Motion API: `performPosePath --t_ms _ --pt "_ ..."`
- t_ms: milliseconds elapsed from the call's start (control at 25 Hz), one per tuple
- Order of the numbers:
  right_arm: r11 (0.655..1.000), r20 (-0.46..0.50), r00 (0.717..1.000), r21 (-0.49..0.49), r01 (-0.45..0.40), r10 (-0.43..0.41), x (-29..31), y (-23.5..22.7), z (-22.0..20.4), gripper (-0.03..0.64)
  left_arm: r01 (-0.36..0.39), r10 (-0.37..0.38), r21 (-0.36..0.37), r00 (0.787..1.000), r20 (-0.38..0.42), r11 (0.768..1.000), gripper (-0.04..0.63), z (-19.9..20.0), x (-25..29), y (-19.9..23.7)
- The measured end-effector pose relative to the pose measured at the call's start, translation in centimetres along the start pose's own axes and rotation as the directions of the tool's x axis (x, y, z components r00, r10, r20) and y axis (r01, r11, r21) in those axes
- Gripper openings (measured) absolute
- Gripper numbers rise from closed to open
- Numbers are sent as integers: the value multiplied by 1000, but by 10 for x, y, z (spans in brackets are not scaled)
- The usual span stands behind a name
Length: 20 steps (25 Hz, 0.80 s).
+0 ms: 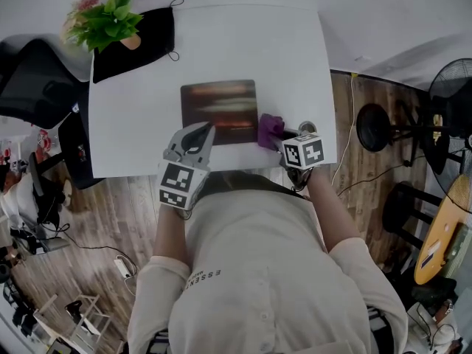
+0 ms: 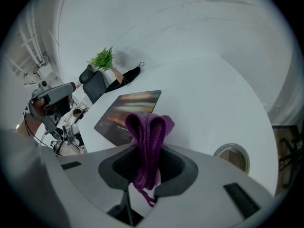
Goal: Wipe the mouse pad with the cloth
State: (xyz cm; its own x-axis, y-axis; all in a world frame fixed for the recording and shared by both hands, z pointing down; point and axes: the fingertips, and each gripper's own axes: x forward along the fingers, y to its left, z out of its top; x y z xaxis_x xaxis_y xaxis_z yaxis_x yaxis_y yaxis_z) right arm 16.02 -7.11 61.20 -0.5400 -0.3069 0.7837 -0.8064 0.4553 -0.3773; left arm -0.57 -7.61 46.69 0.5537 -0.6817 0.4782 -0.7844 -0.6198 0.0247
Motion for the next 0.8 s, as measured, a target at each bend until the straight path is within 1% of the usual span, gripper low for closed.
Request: performPosePath --t_ms 80,160,280,400,520,640,800 --pt "1000 -6 1000 -26 0 0 -4 -2 1 101 -7 7 2 1000 2 1000 2 0 0 -3" --pt "999 21 1000 -41 4 -3 -11 -3 11 101 -12 12 7 1000 7 1000 2 3 0 -3" --pt "999 110 994 -40 -1 5 -23 4 38 101 -19 18 30 1000 25 999 2 13 -2 2" --pt "998 215 976 -65 3 11 -35 16 70 101 -26 22 63 998 57 998 2 31 -9 12" --pt "993 335 942 -109 34 5 -49 34 106 101 -41 32 95 995 97 995 2 50 -19 29" --pt "987 441 898 -148 60 11 -62 55 140 101 -58 42 115 990 133 992 2 66 -30 48" --pt "975 552 833 -198 103 24 -80 84 178 100 -78 55 128 984 171 989 2 81 -46 69"
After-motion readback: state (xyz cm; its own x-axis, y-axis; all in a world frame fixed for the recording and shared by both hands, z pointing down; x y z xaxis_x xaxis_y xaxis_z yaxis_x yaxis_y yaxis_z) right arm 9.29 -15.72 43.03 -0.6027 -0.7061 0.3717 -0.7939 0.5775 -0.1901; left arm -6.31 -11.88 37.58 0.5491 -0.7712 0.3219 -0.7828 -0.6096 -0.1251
